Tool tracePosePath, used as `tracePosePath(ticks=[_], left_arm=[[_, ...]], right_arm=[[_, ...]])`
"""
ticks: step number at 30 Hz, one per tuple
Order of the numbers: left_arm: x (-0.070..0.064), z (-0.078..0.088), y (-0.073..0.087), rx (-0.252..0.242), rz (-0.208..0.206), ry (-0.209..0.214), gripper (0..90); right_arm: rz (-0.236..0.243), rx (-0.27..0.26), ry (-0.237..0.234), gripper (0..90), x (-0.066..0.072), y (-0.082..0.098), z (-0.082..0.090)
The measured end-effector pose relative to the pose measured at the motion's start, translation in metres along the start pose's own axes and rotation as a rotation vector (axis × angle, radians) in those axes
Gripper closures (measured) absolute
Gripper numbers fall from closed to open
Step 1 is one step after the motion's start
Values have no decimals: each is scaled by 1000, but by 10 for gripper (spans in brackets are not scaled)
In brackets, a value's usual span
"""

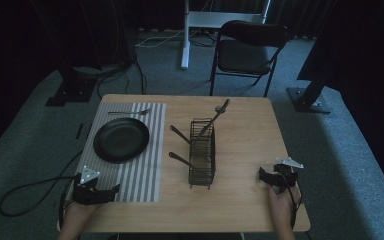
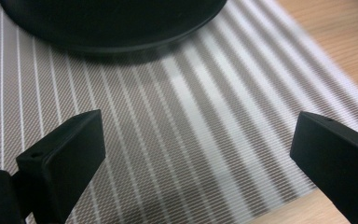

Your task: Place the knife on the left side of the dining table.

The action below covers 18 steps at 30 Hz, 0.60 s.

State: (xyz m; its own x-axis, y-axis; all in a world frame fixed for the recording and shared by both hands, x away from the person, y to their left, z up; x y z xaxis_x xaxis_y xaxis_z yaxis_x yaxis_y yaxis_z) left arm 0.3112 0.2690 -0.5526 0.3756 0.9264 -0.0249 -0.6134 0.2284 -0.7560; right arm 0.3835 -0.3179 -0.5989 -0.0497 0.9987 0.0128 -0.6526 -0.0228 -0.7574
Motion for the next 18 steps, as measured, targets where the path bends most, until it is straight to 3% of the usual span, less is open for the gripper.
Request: tracePosePath(ticks=[3,12,18], left_arm=[[-7,3,-7,-8,-1,33,36],[-31,10,-24,-30,-61,61,36],[-47,16,-36,-51,-76,103,37]], right_arm=[[0,0,0,113,0,0,0],[0,0,0,113,0,0,0],[0,0,0,113,0,0,0]])
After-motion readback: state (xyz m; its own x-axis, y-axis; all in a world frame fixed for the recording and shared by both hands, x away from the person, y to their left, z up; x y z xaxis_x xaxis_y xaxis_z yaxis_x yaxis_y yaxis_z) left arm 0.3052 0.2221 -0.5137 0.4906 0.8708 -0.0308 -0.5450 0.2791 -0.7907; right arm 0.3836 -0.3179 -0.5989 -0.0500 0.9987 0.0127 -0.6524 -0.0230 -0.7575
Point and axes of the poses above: each handheld gripper's, and its own axes: z roughly backward along the jaws, y roughly out of its underside, x roughly to its left, the point moved 7 cm from there along -z, roughly forward along the jaws, and after that the axes turned 3 degrees about -x, right-handed, at the moved point
